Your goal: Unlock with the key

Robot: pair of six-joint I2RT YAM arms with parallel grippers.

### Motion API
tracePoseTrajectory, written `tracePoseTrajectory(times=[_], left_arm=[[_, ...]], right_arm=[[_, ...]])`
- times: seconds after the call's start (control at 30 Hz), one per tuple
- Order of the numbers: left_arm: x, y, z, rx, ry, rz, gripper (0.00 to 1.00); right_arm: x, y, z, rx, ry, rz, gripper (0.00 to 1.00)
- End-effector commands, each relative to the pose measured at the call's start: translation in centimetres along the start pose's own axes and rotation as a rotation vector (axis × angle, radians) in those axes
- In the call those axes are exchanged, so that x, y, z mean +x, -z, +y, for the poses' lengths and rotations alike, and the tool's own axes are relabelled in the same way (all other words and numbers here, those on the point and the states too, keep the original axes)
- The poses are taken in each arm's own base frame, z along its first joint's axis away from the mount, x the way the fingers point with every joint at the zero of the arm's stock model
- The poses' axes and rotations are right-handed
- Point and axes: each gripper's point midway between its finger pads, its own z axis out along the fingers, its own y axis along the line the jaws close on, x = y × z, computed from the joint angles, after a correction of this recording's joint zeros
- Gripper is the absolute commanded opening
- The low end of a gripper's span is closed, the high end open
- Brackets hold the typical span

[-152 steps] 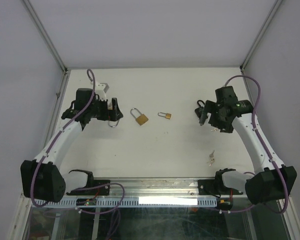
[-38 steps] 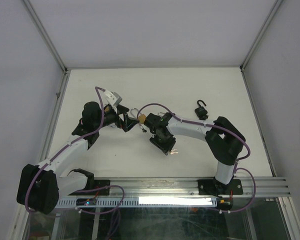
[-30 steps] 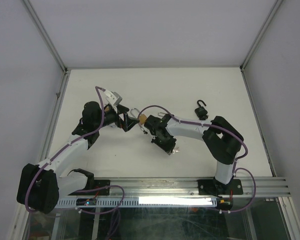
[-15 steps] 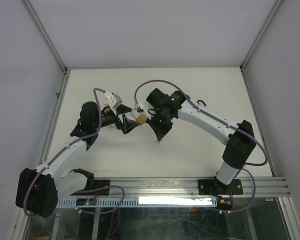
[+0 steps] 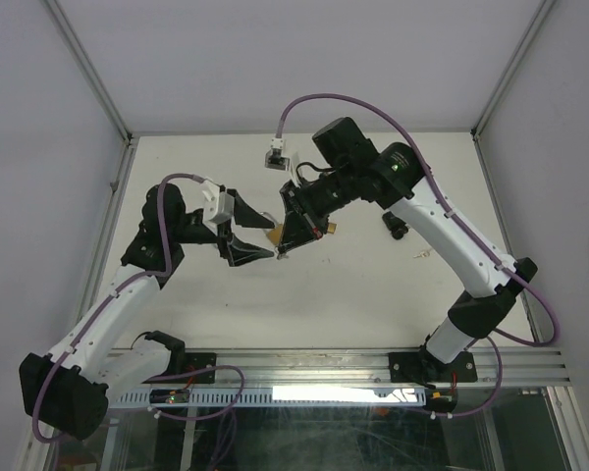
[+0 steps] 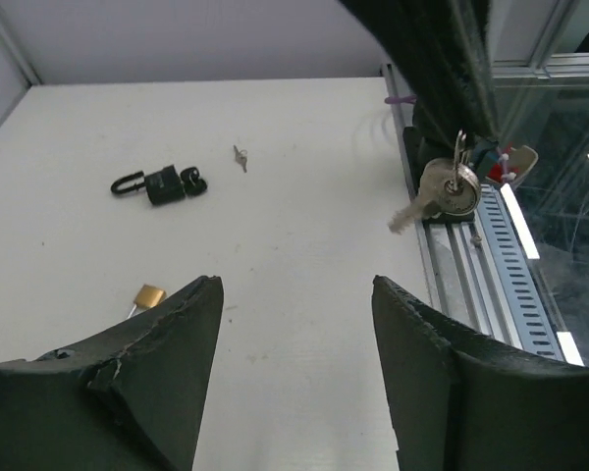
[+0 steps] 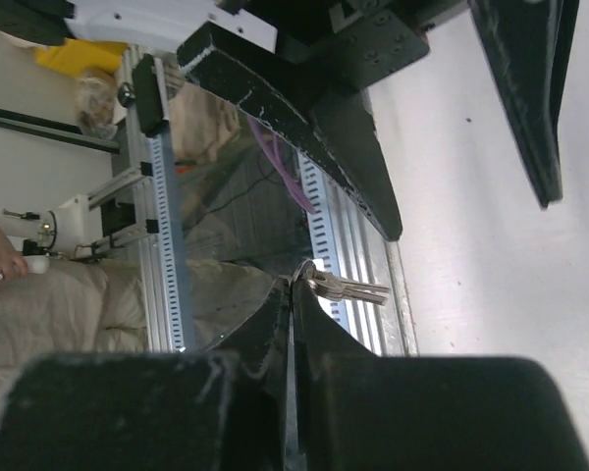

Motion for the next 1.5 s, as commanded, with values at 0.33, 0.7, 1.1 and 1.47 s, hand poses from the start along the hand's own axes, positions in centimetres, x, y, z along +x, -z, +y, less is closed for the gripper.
tracePoseTrajectory(times=[0.33,0.7,1.1,1.47], left_arm=[[-3.9,0.4,-5.1,0.196,-0.202,-0.031,0.51],[-5.1,0.2,-5.6,0.259,-0.179,-0.047,0.42],[-5.7,0.3,-6.7,0.314,-0.201,-0.065,0.43],[-6.0,-0.3,-6.8,0.345,-0.206,-0.069,0.24]], right_arm=[[-4.0,2.4,4.5,-0.162,0.083,-0.188,0.00],[-3.4,2.5,4.6,-0.163,0.079,-0.183,0.00],[-3.2,2.2,4.1,-0.147,0.071,-0.184,0.00],[-3.3,2.0,3.9,-0.150,0.072,-0.187,0.00]])
